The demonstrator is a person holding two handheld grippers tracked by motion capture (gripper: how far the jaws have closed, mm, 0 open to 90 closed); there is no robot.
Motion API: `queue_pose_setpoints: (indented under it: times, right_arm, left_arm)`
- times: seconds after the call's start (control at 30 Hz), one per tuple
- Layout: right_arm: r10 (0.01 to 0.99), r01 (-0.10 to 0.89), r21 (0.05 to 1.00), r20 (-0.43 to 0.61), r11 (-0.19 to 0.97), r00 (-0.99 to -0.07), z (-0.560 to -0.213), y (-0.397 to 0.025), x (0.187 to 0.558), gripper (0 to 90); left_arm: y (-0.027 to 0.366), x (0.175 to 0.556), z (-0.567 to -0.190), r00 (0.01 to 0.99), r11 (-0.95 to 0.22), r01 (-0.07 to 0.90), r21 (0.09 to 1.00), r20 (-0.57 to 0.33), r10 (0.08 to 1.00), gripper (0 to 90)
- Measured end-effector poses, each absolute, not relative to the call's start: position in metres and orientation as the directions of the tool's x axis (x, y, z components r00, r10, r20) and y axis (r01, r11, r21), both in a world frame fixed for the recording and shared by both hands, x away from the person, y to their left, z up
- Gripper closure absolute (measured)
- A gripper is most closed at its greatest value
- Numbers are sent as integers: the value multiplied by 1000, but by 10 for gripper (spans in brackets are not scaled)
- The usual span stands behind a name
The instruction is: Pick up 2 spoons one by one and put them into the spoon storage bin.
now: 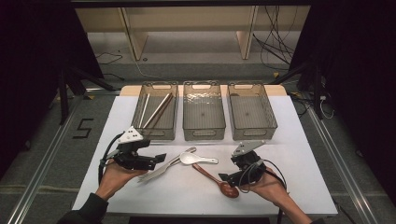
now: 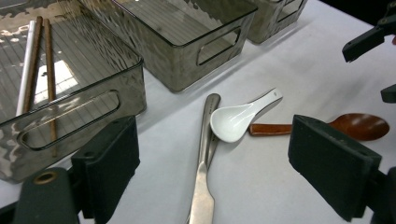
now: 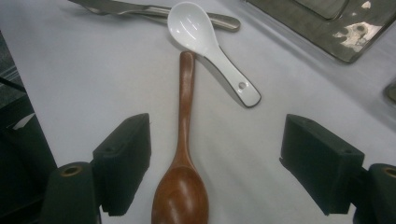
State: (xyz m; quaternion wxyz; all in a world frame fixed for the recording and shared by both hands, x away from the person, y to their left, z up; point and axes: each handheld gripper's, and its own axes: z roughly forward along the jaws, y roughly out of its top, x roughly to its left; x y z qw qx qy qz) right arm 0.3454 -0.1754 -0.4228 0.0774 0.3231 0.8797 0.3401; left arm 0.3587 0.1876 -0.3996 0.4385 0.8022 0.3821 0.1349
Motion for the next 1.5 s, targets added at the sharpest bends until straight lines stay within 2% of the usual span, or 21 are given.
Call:
queue_pose_setpoints:
  times: [0.23, 0.8, 1.1, 1.4, 1.5]
  right_arm:
    - [608, 527, 606, 89, 595, -789, -429, -165, 351, 286]
    - [548, 509, 482, 69, 713, -833, -449, -136, 356, 486]
    - [525, 503, 417, 69, 757, -848, -458, -128, 359, 626]
    - [513, 491, 377, 49, 786, -857, -463, -121, 361, 707]
    - [506, 481, 370, 36, 795, -862, -462, -120, 360, 759]
  left_arm:
    - [188, 357, -401, 677, -342, 489, 802, -101, 729, 159]
    - [185, 351, -404, 692, -358, 475, 804, -90, 717, 159]
    - [187, 349, -405, 691, -359, 475, 804, -88, 717, 159]
    - [187, 349, -406, 694, -365, 476, 800, -87, 714, 159]
    - [187, 349, -406, 694, -365, 475, 801, -87, 715, 159]
